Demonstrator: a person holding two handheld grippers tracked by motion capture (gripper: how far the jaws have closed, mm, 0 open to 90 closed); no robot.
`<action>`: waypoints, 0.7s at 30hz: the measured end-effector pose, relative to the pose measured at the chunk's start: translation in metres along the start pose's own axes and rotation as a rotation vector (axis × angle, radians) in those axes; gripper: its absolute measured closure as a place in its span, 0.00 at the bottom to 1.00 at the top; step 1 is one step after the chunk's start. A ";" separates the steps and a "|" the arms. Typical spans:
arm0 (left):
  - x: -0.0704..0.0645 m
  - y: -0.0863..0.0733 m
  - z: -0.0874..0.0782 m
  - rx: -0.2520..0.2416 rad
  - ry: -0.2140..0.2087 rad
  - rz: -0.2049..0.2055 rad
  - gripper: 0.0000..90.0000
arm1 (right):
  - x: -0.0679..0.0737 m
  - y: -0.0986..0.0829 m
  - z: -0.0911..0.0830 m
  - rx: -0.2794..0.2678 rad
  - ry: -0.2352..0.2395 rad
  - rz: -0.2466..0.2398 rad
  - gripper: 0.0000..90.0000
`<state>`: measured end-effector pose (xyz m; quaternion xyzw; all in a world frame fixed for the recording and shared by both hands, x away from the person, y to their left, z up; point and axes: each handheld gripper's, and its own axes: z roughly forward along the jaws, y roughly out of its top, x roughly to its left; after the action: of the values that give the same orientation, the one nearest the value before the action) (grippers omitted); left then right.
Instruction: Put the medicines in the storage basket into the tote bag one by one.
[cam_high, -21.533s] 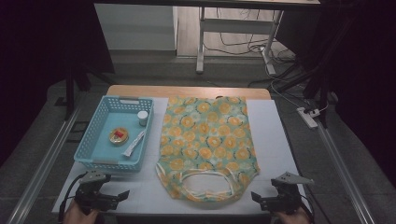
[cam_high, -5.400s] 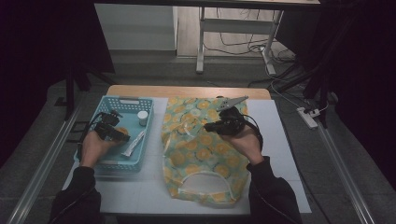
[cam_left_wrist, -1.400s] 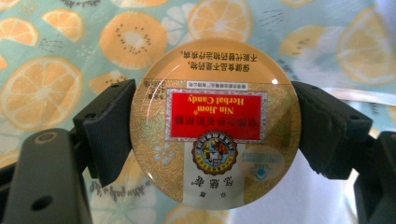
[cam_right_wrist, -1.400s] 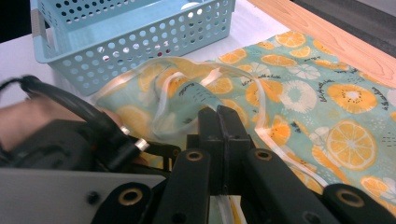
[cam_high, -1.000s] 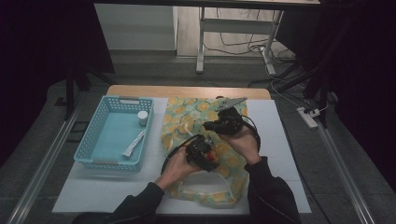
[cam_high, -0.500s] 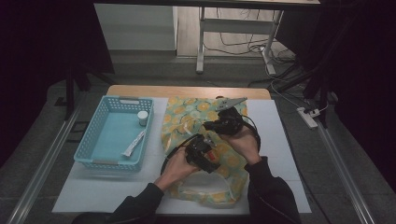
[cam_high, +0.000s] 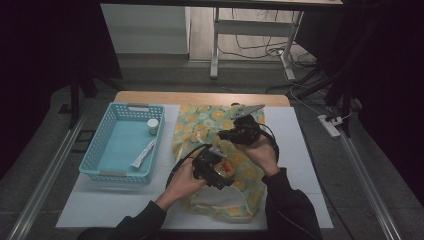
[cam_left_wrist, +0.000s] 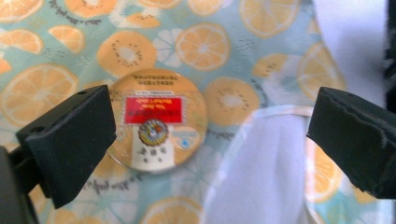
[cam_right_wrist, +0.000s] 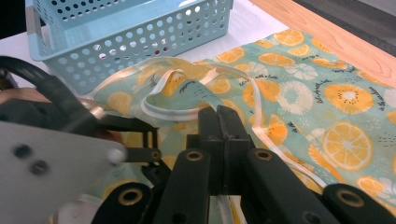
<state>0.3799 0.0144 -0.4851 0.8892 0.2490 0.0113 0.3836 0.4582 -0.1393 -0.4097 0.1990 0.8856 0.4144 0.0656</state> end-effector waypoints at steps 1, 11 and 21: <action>-0.001 -0.002 -0.003 -0.009 -0.009 -0.004 0.01 | 0.000 0.000 0.000 0.000 0.001 0.000 1.00; -0.008 -0.015 -0.030 -0.051 -0.040 -0.024 0.00 | 0.000 0.000 0.000 -0.002 0.002 -0.003 1.00; -0.008 -0.031 -0.061 -0.068 -0.033 -0.028 0.00 | 0.000 -0.001 0.000 0.000 0.000 -0.004 1.00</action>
<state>0.3465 0.0700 -0.4618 0.8721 0.2544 0.0000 0.4179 0.4582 -0.1396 -0.4106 0.1973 0.8861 0.4142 0.0663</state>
